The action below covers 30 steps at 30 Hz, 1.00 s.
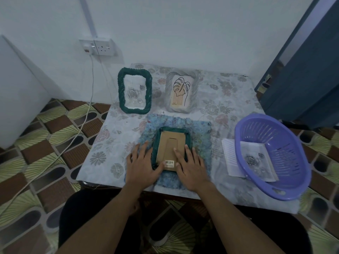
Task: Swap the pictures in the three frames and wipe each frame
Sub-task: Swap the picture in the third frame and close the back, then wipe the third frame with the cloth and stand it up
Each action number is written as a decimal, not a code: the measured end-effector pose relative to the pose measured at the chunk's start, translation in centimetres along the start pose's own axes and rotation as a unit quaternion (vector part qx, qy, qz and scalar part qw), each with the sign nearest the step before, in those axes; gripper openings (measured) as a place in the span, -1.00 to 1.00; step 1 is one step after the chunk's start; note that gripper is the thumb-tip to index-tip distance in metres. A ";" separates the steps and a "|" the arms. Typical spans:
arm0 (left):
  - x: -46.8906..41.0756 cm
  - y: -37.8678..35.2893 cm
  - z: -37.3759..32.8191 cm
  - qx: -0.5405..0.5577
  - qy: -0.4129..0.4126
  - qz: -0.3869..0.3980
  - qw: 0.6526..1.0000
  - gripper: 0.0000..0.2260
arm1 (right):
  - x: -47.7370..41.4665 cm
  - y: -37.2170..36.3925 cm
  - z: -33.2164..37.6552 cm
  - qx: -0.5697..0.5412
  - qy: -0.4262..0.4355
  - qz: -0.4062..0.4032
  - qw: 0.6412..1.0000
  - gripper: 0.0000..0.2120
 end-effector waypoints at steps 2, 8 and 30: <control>0.0 0.1 0.0 0.008 0.005 0.009 1.000 -0.27 | -0.1 0.1 0.1 -0.005 0.001 0.019 1.000 -0.49; -0.4 2.4 -1.3 0.185 0.093 -0.031 0.978 -0.38 | -0.3 0.6 -0.1 -0.076 -0.011 0.070 0.995 -0.53; 0.4 -1.0 -5.0 -0.029 0.020 0.148 0.988 -0.45 | 0.5 8.5 -8.4 -0.599 -0.222 -0.043 0.768 -0.63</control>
Point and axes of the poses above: each hand's wrist, its own x-axis away from the middle knuckle, its own y-axis out of the back of the hand, z = x × y, the point moved 5 cm from there along -x, towards the middle knuckle, and after that the axes turned 12 degrees about x, right-handed, at the moved point
